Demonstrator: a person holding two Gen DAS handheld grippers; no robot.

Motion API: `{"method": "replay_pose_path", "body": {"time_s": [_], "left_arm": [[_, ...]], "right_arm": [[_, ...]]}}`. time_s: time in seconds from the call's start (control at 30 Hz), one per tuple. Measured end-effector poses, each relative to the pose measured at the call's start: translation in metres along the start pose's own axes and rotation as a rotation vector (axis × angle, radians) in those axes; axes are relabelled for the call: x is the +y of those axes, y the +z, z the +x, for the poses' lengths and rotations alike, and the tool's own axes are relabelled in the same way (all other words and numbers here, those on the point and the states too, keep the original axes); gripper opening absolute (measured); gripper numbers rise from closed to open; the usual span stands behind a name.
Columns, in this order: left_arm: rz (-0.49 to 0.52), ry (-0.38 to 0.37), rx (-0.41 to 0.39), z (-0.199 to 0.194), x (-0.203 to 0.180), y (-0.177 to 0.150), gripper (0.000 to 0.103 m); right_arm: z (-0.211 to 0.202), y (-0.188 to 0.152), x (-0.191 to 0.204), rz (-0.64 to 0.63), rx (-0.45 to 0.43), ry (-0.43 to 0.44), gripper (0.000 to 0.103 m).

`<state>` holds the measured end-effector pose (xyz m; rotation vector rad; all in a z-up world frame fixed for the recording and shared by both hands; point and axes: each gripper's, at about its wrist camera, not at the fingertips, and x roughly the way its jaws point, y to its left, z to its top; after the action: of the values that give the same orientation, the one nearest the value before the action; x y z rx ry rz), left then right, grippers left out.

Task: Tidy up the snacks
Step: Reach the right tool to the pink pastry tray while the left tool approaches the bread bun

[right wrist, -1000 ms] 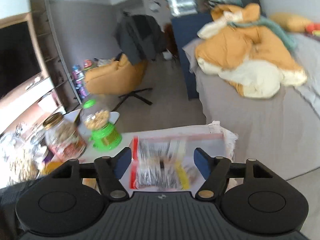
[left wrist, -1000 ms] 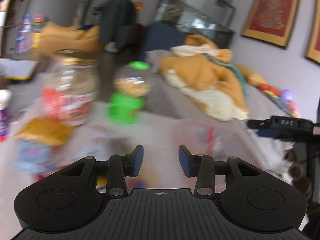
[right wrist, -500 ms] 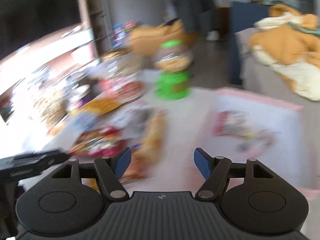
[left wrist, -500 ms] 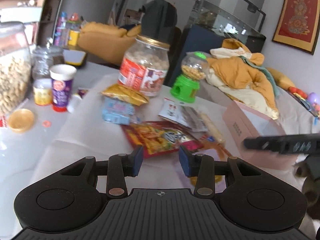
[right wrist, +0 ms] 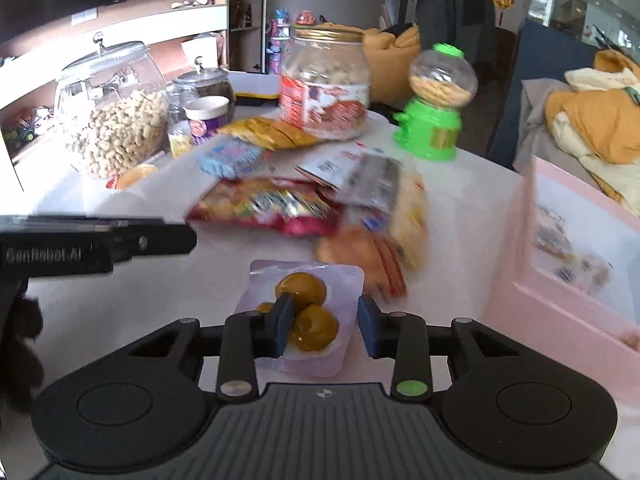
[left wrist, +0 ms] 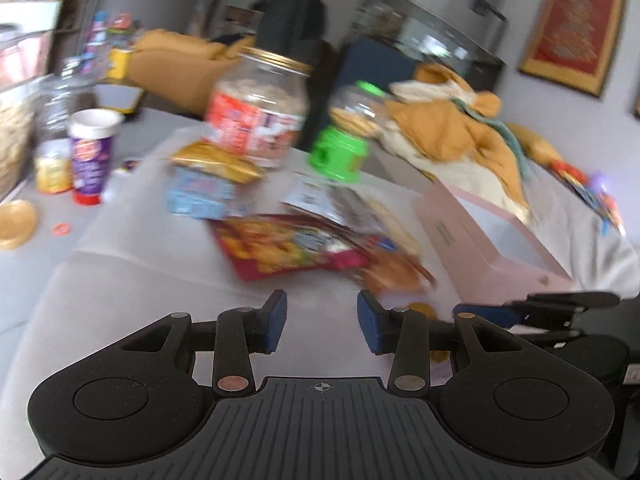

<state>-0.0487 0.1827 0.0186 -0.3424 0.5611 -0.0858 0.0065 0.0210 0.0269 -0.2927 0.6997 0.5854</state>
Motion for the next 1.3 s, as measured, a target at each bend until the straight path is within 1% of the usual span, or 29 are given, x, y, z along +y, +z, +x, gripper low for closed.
{"method": "replay_pose_path", "body": {"time_s": [0.17, 0.23, 0.3, 0.33, 0.37, 0.4, 0.47, 0.57, 0.63, 0.67, 0.73, 0.77, 0.8, 0.87, 0.93, 1.07, 1.13, 1.23, 1.27, 1.3], "left_arm": [[0.144, -0.037, 0.040, 0.029, -0.035, 0.010, 0.044], [0.209, -0.032, 0.058, 0.045, -0.051, 0.017, 0.044], [0.235, -0.018, 0.100, 0.061, -0.064, 0.023, 0.044], [0.237, -0.010, 0.126, 0.068, -0.070, 0.025, 0.044], [0.241, -0.002, 0.141, 0.073, -0.076, 0.026, 0.044], [0.250, 0.006, 0.148, 0.077, -0.081, 0.026, 0.044], [0.271, 0.019, 0.145, 0.082, -0.091, 0.024, 0.044], [0.261, 0.043, 0.126, 0.089, -0.100, 0.022, 0.045], [0.274, 0.091, 0.105, 0.094, -0.105, 0.020, 0.045], [0.294, 0.130, 0.097, 0.097, -0.109, 0.020, 0.051], [0.365, 0.207, 0.090, 0.100, -0.117, 0.017, 0.053], [0.408, 0.252, 0.086, 0.101, -0.120, 0.015, 0.056], [0.433, 0.278, 0.080, 0.101, -0.121, 0.014, 0.058], [0.432, 0.315, 0.092, 0.099, -0.121, 0.017, 0.060], [0.390, 0.327, 0.120, 0.097, -0.118, 0.022, 0.060], [0.300, 0.327, 0.187, 0.100, -0.117, 0.034, 0.061], [0.283, 0.318, 0.210, 0.106, -0.121, 0.036, 0.063], [0.325, 0.330, 0.225, 0.116, -0.129, 0.037, 0.064], [0.350, 0.338, 0.230, 0.120, -0.130, 0.036, 0.067], [0.378, 0.347, 0.231, 0.121, -0.129, 0.034, 0.067]], "right_arm": [[-0.020, -0.025, -0.035, 0.061, 0.006, -0.094, 0.034], [-0.026, -0.036, -0.050, 0.098, 0.003, -0.125, 0.034], [-0.032, -0.043, -0.064, 0.147, 0.001, -0.135, 0.035], [-0.034, -0.046, -0.070, 0.170, 0.000, -0.136, 0.038], [-0.035, -0.049, -0.075, 0.189, -0.004, -0.140, 0.043], [-0.036, -0.052, -0.080, 0.209, -0.012, -0.149, 0.047], [-0.035, -0.059, -0.086, 0.243, -0.031, -0.159, 0.062], [-0.032, -0.065, -0.094, 0.309, -0.056, -0.149, 0.067], [-0.029, -0.065, -0.095, 0.311, -0.062, -0.151, 0.071], [-0.029, -0.065, -0.095, 0.314, -0.061, -0.150, 0.073], [-0.028, -0.066, -0.100, 0.340, -0.058, -0.134, 0.075], [-0.028, -0.067, -0.105, 0.362, -0.056, -0.115, 0.075], [-0.028, -0.068, -0.109, 0.378, -0.056, -0.099, 0.075], [-0.029, -0.070, -0.113, 0.399, -0.062, -0.079, 0.075], [-0.029, -0.070, -0.112, 0.398, -0.062, -0.079, 0.076], [-0.028, -0.068, -0.106, 0.375, -0.056, -0.101, 0.076], [-0.028, -0.068, -0.107, 0.378, -0.056, -0.098, 0.076], [-0.028, -0.068, -0.107, 0.378, -0.056, -0.099, 0.077], [-0.028, -0.068, -0.107, 0.377, -0.057, -0.100, 0.077], [-0.028, -0.069, -0.107, 0.378, -0.057, -0.100, 0.077]]}}
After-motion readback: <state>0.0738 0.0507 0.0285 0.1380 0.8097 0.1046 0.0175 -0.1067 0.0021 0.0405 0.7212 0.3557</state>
